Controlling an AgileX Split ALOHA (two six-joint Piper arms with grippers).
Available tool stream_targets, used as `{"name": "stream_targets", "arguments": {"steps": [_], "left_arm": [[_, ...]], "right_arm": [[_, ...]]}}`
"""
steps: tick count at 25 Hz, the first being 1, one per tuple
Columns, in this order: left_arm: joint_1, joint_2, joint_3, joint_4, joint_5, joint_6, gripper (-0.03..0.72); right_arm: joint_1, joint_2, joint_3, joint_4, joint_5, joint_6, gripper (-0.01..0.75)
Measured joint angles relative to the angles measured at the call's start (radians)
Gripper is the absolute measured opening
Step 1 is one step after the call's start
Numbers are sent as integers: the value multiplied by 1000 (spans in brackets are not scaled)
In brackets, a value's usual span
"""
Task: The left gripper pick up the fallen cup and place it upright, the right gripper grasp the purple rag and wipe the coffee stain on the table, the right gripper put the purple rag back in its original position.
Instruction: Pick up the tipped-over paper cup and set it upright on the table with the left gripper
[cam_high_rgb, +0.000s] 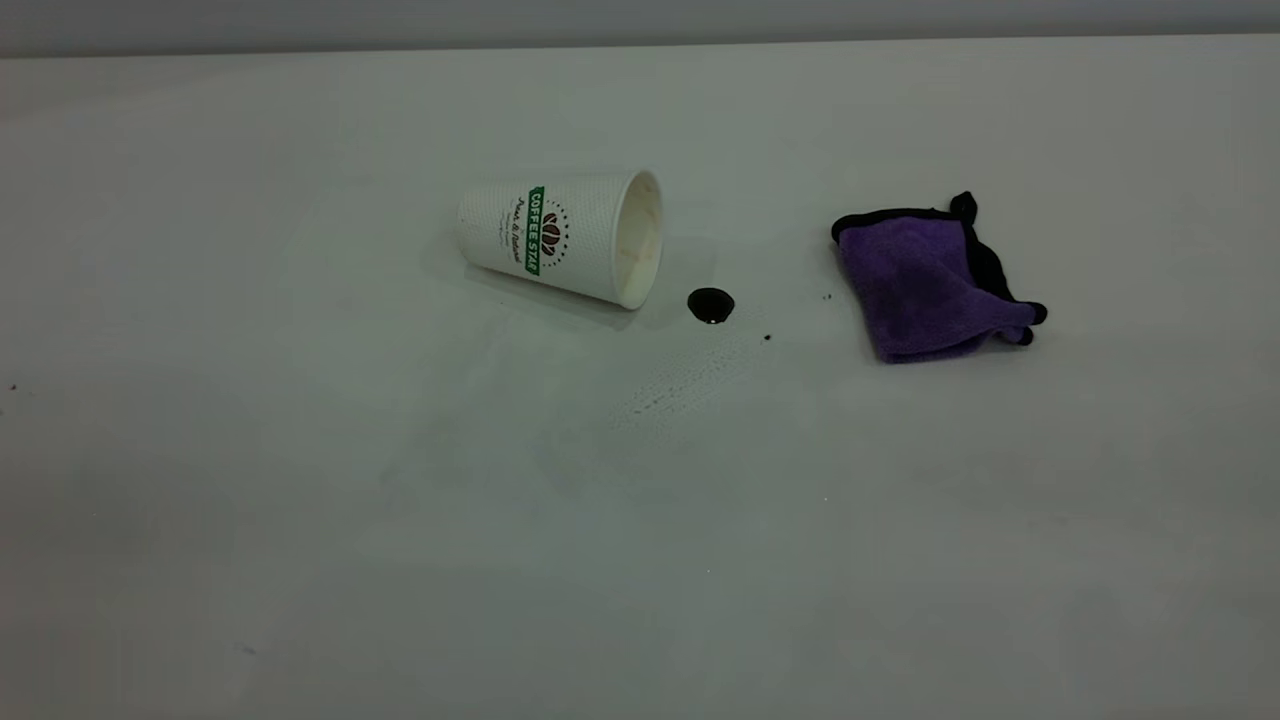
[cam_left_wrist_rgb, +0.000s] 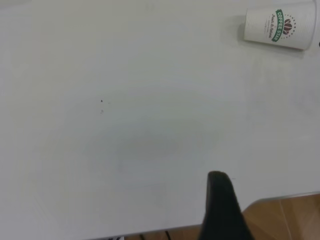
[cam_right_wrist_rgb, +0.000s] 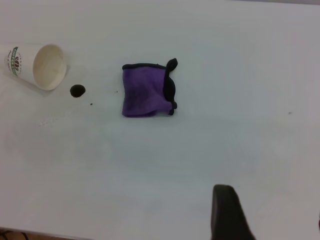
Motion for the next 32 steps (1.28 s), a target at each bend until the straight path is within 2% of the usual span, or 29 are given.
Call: {"name": "stream_targets", "arguments": {"steps": [16, 22, 25, 32], "left_arm": [[0, 0, 0, 1, 0, 0, 519], [0, 89, -9, 0, -11, 0, 591], [0, 213, -23, 0, -63, 0, 609], [0, 583, -106, -3, -288, 66, 605]], "right_arm": [[0, 0, 0, 0, 0, 1, 470], [0, 0, 0, 0, 0, 1, 470], [0, 0, 0, 0, 0, 1, 470], [0, 0, 0, 0, 0, 1, 470]]}}
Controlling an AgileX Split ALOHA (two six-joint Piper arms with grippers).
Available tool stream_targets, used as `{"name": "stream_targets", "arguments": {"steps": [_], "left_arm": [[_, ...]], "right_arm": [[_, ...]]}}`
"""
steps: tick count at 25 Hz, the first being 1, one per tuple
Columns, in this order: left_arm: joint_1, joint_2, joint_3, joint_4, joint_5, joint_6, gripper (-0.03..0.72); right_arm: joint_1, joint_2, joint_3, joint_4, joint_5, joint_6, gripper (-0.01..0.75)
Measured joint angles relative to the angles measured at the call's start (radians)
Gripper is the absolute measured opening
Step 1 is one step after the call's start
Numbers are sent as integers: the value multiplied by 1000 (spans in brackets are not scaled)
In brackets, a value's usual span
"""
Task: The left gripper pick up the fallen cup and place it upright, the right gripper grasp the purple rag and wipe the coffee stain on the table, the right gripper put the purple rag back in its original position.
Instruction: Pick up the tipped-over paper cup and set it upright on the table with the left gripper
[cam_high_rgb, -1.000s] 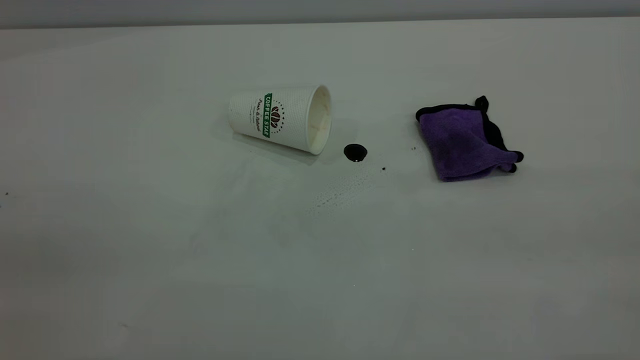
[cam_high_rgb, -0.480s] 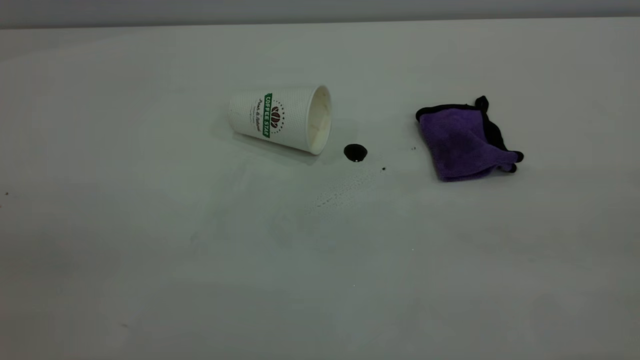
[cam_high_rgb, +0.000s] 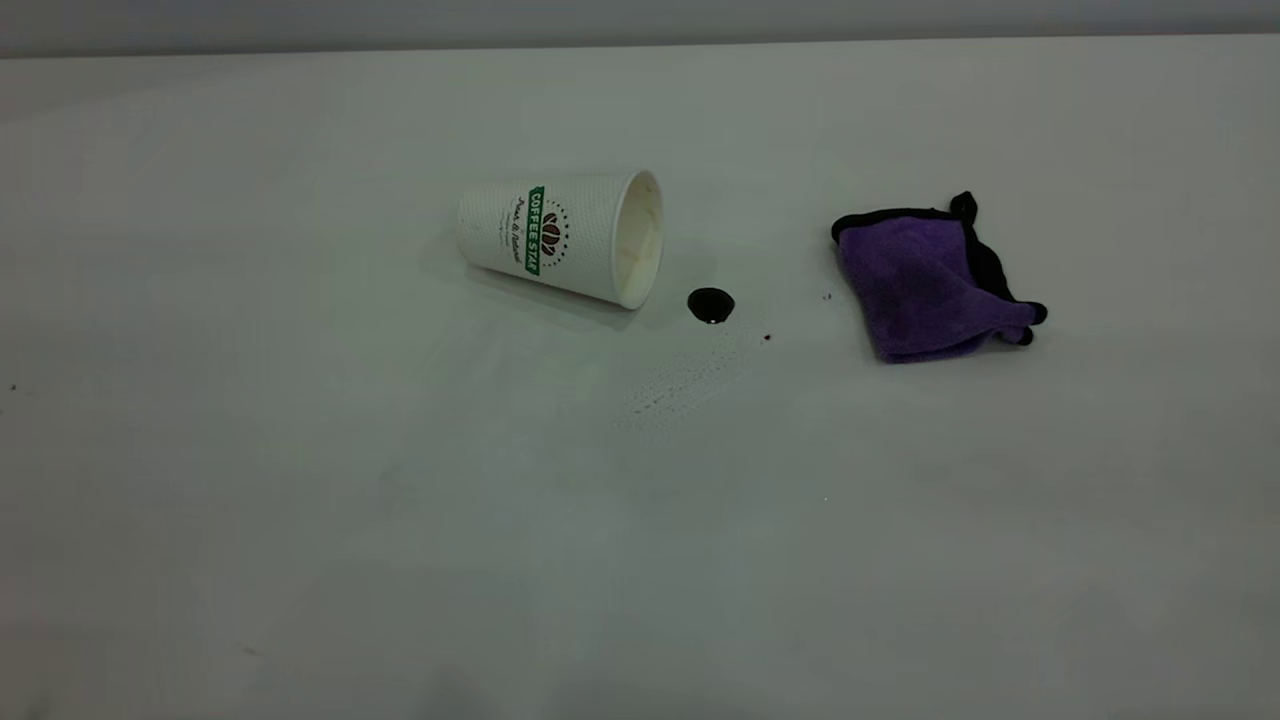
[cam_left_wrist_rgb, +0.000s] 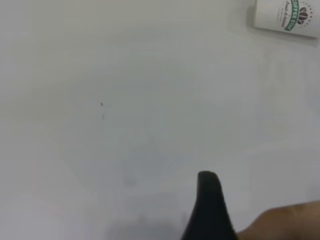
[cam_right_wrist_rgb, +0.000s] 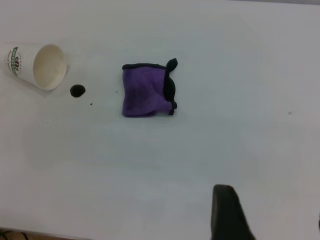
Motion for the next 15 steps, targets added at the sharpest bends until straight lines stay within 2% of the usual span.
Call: {"name": "stream_targets", "arguments": {"steps": [4, 9, 11, 15], "left_arm": [[0, 218, -65, -14, -82, 48, 591], [-15, 452, -126, -123, -203, 116, 590], [-59, 542, -151, -154, -237, 135, 590], [-199, 715, -205, -163, -322, 140, 590]], "right_arm": [[0, 0, 0, 0, 0, 0, 470], [0, 0, 0, 0, 0, 0, 470], [0, 0, 0, 0, 0, 0, 470], [0, -1, 0, 0, 0, -1, 470]]}}
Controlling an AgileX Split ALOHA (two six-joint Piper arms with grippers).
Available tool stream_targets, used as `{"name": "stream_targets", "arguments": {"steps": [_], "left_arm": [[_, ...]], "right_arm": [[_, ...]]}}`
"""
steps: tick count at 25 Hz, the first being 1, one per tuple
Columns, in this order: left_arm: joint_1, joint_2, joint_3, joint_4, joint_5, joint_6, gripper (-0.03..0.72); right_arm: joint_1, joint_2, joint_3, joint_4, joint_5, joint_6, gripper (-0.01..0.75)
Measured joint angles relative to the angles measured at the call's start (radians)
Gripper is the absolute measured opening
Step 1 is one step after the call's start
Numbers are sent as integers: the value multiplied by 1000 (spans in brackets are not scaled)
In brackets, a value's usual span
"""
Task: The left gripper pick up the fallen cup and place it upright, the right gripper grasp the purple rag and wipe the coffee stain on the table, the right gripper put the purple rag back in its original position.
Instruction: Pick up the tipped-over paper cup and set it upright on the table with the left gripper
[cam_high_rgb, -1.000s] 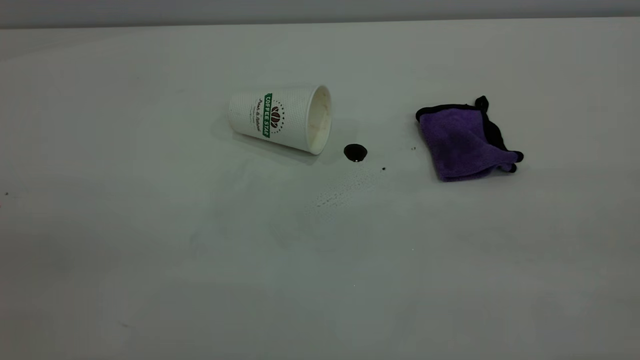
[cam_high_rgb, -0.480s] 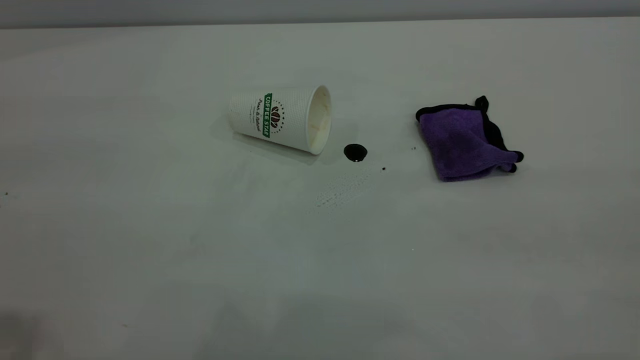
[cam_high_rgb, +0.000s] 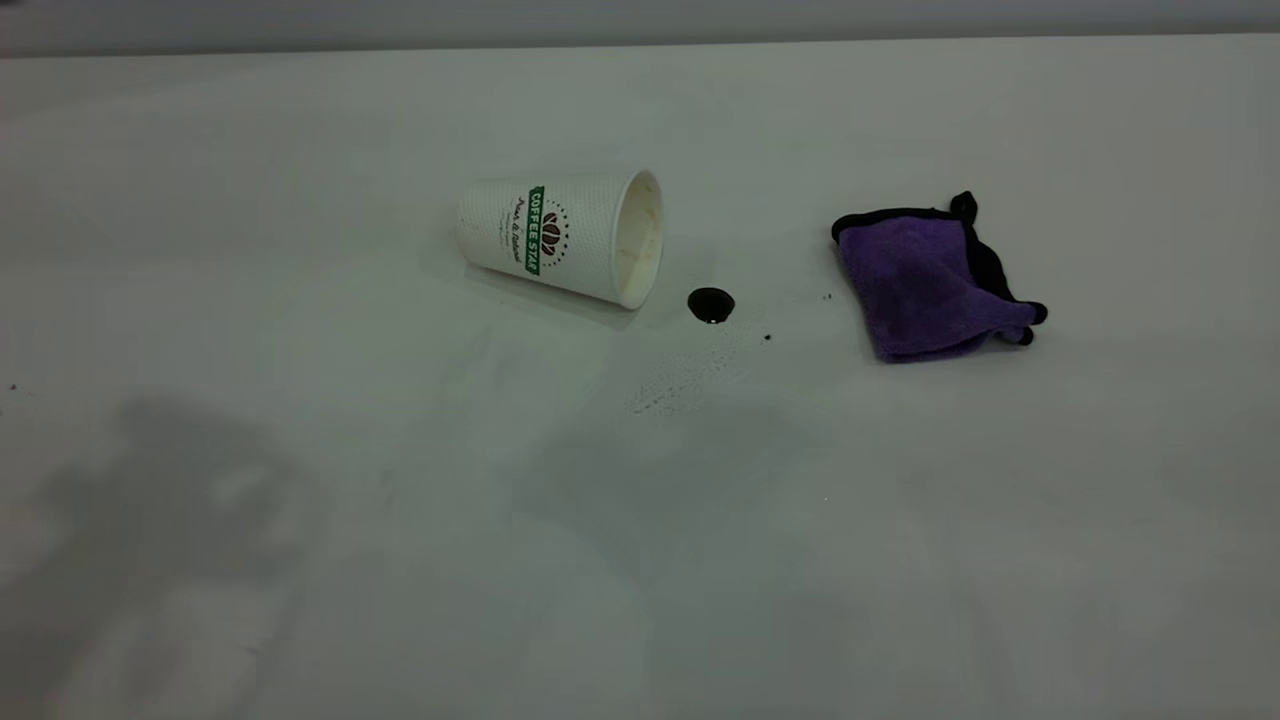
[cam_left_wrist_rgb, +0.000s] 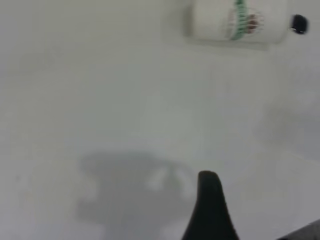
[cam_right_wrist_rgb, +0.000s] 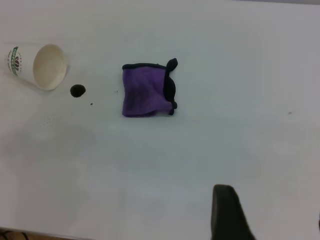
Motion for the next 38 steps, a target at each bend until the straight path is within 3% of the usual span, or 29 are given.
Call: {"name": "stream_targets", "arguments": {"steps": [8, 18, 25, 31, 38], "left_arm": [[-222, 382, -186, 53, -108, -104, 590], [-400, 770, -529, 456, -135, -522, 590], [-456, 992, -716, 736, -157, -851, 590], [-485, 1101, -799, 985, -96, -1131, 590], [-503, 1135, -802, 1124, -57, -1266, 590]], "right_arm": [[0, -1, 0, 0, 0, 0, 470], [0, -1, 0, 0, 0, 0, 470], [0, -2, 0, 0, 0, 0, 470], [0, -2, 0, 0, 0, 0, 470], [0, -2, 0, 0, 0, 0, 470]]}}
